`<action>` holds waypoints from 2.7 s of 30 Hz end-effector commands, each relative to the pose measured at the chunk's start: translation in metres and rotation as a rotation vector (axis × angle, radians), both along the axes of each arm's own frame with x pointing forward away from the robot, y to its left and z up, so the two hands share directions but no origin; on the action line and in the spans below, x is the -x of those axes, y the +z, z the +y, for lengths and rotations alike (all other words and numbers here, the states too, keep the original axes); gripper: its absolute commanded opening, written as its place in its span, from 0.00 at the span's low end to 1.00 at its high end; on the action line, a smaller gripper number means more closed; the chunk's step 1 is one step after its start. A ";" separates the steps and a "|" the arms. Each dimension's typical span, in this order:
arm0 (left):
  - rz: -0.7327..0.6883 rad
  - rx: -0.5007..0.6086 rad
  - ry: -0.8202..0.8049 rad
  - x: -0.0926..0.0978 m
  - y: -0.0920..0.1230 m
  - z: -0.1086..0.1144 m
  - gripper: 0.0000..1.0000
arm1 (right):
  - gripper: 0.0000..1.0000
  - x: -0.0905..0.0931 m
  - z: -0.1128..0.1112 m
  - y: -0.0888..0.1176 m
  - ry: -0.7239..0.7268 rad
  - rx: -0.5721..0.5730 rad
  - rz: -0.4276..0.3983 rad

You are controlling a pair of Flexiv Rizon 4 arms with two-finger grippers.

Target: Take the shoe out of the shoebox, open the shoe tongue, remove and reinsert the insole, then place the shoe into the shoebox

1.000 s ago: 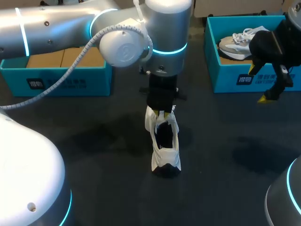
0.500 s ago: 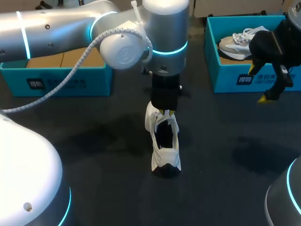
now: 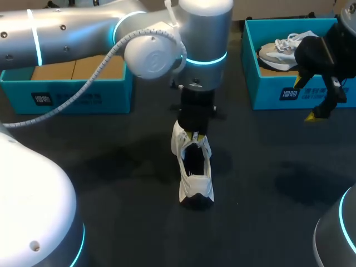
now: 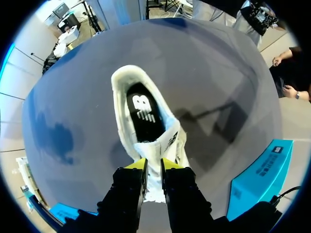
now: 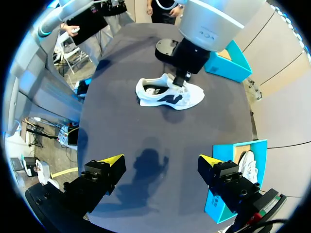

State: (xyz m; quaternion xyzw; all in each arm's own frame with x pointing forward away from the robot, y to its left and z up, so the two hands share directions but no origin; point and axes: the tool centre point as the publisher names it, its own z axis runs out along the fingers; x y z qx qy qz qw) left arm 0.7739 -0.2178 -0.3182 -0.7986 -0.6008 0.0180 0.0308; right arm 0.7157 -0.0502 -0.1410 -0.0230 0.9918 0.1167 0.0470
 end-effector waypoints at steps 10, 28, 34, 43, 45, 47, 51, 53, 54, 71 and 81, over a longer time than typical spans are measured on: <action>-0.017 0.019 0.036 0.016 -0.009 0.010 0.22 | 1.00 -0.002 0.002 0.000 -0.001 0.003 0.004; -0.070 0.036 0.132 0.007 -0.014 0.007 0.17 | 1.00 -0.002 0.002 0.000 -0.001 0.003 0.004; -0.043 0.041 0.152 0.018 -0.022 0.010 0.12 | 1.00 -0.002 0.002 0.000 -0.001 0.003 0.004; -0.077 0.091 0.207 0.015 -0.006 0.011 0.21 | 1.00 -0.002 0.002 0.000 -0.001 0.003 0.004; -0.073 0.093 0.222 0.018 -0.006 0.010 0.23 | 1.00 -0.002 0.002 0.000 -0.001 0.003 0.004; -0.077 0.087 0.239 0.023 -0.009 0.011 0.25 | 1.00 -0.002 0.002 0.000 -0.001 0.003 0.004; -0.107 0.088 0.306 0.027 -0.014 0.015 0.26 | 1.00 -0.002 0.002 0.000 -0.001 0.003 0.004; -0.117 0.094 0.334 0.030 -0.019 0.015 0.27 | 1.00 -0.002 0.002 0.000 -0.001 0.003 0.004; -0.110 0.094 0.338 0.032 -0.022 0.014 0.27 | 1.00 -0.002 0.002 0.000 -0.001 0.003 0.004; -0.100 0.116 0.460 0.041 -0.008 0.017 0.48 | 1.00 -0.002 0.002 0.000 -0.001 0.003 0.004; -0.141 0.109 0.490 0.040 -0.001 0.019 1.00 | 1.00 -0.002 0.002 0.000 -0.001 0.003 0.004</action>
